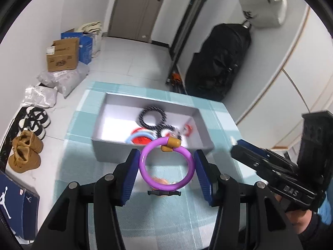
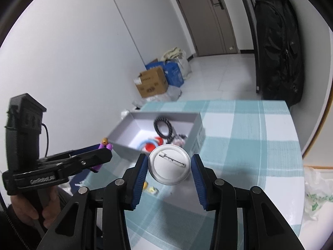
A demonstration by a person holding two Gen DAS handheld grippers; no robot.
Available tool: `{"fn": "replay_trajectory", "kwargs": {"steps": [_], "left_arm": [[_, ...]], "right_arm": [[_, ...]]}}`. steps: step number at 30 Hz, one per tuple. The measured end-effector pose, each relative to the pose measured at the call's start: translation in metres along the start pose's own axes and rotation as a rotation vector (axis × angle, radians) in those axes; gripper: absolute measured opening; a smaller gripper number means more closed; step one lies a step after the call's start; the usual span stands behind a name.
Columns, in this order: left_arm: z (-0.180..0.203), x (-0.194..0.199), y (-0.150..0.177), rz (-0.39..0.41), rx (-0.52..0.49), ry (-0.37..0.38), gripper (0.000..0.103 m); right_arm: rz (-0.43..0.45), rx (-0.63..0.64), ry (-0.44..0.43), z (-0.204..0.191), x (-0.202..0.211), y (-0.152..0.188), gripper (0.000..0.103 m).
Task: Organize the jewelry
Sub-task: 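Carry the purple ring and white badge into the silver box and open both grippers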
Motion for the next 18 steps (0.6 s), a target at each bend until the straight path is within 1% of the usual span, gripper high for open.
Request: {"fn": "replay_trajectory", "kwargs": {"steps": [3,8,18], "left_arm": [[-0.007,0.001,-0.012,0.012,0.040,0.001,0.048],[-0.009,-0.004,-0.022,0.009,0.037,-0.010,0.048],[-0.018,-0.023,-0.045,-0.006,0.061,0.020,0.048]], "right_arm": [[0.006,-0.011,-0.015,-0.002,-0.002,-0.011,0.041],[-0.008,-0.002,-0.021,-0.010,-0.010,-0.029,0.041],[-0.032,0.027,-0.049,-0.017,-0.039,-0.054,0.041]]}}
Point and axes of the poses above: each gripper's, at about its wrist camera, not at the fingertips, and x roughly against the way its jaws point, z to its right, y to its underside, the point moved 5 cm from there along -x, roughly the way its jaws point, and after that the axes turned 1 degree about y, right-handed, at the moved point
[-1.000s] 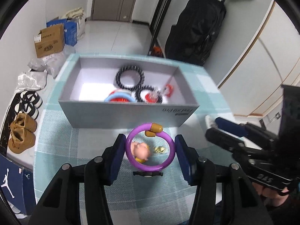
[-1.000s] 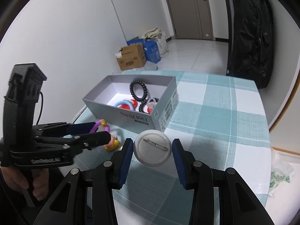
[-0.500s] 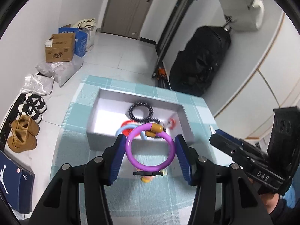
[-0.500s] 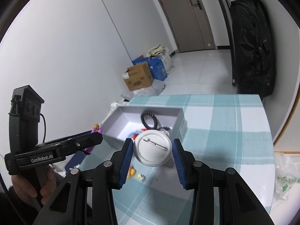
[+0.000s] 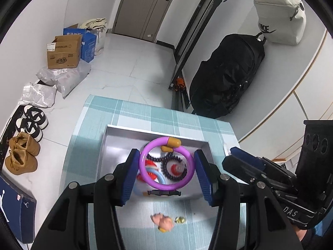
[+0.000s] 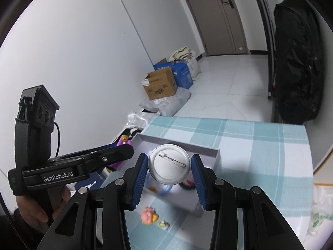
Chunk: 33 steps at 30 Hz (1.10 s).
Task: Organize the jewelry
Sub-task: 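Carry the purple ring and white badge into the silver box and open both grippers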
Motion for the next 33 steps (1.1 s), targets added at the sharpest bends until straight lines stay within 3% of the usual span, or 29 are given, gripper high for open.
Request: {"fn": "replay_trajectory", "kwargs": {"steps": [16,33], "left_arm": [[-0.009,-0.032,-0.011,-0.068,0.041,0.010,0.048],[-0.008,-0.047,-0.008,-0.109,0.023,0.027,0.048]], "right_arm": [[-0.055,-0.017,-0.052,0.020,-0.047,-0.012,0.041],[-0.079,-0.020,-0.081,0.032,-0.057,-0.010,0.042]]}}
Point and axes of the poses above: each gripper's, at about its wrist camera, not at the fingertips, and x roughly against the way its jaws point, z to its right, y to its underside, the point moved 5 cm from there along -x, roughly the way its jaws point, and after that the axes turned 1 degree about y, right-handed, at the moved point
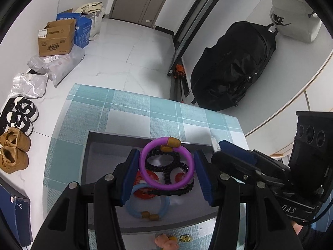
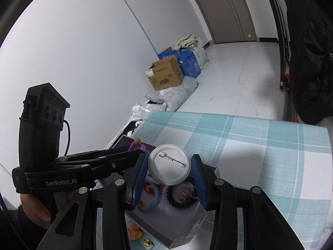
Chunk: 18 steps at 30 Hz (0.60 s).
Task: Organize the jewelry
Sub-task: 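Carry the purple ring and white badge into the silver box and open both grippers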
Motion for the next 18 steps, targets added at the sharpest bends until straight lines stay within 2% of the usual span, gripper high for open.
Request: {"fn": "replay_trajectory", "kwargs": {"steps": [10,14,15,16,17,18], "left_arm": [[-0.004,0.003,-0.002,0.010,0.037,0.028,0.049],[-0.006,0.009,-0.002,0.035,0.064,0.068,0.051],[-0.006,0.011,-0.003,0.041,0.062,0.071,0.054],[-0.005,0.013,-0.003,0.049,0.059,0.069,0.067],[-0.004,0.013,-0.003,0.051,0.057,0.074,0.075],[-0.004,0.014,-0.003,0.058,0.055,0.076,0.075]], "right_arm": [[0.003,0.027,0.001,-0.004,0.003,0.002,0.043],[0.006,0.055,0.025,-0.007,0.007,0.003,0.043],[0.005,0.054,0.030,-0.006,0.008,0.003,0.045],[0.008,0.050,0.034,-0.005,0.010,0.004,0.046],[0.016,0.048,0.038,-0.003,0.012,0.004,0.048],[0.025,0.045,0.043,-0.002,0.015,0.004,0.048]]}}
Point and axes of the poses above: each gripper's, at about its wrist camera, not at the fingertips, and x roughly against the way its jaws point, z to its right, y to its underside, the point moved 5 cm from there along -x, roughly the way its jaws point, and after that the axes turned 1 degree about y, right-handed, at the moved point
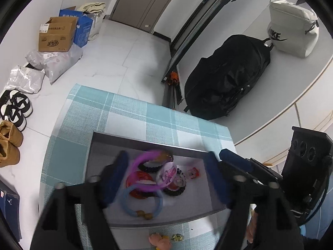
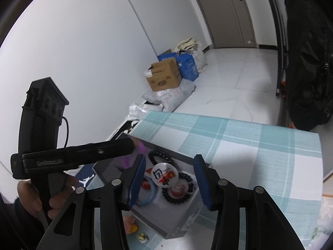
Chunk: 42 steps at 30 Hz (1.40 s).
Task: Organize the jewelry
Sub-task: 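Carry the purple ring and white badge into the silver box and open both grippers, then withdraw both grippers from the box back over the table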
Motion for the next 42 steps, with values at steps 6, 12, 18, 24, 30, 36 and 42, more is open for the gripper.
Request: {"fn": "replay_trajectory", "kwargs": {"steps": [6,12,18,24,30,36,42], "left_arm": [[0.004,0.004,0.004,0.013,-0.025,-0.027,0.075],[0.005,0.016,0.013,0.048,-0.071,-0.088,0.075],[0.007,0.029,0.020,0.097,-0.121,-0.162,0.075],[0.005,0.045,0.028,0.132,-0.115,-0.194,0.075],[0.001,0.048,0.040,0.135,-0.106,-0.274,0.075],[0.006,0.056,0.051,0.151,-0.114,-0.277,0.075],[0.009,0.050,0.067,0.104,-0.142,-0.285,0.075]], "right_arm": [[0.063,-0.035,0.023,0.009,0.019,-0.002,0.060],[0.097,-0.043,0.045,0.009,0.031,0.002,0.068],[0.110,-0.029,0.062,0.002,0.039,0.009,0.074],[0.131,0.011,0.091,-0.007,0.049,0.015,0.078],[0.150,0.028,0.092,-0.016,0.057,0.023,0.083],[0.126,0.067,0.100,-0.027,0.058,0.037,0.086],[0.099,0.063,0.100,-0.033,0.063,0.057,0.090]]}}
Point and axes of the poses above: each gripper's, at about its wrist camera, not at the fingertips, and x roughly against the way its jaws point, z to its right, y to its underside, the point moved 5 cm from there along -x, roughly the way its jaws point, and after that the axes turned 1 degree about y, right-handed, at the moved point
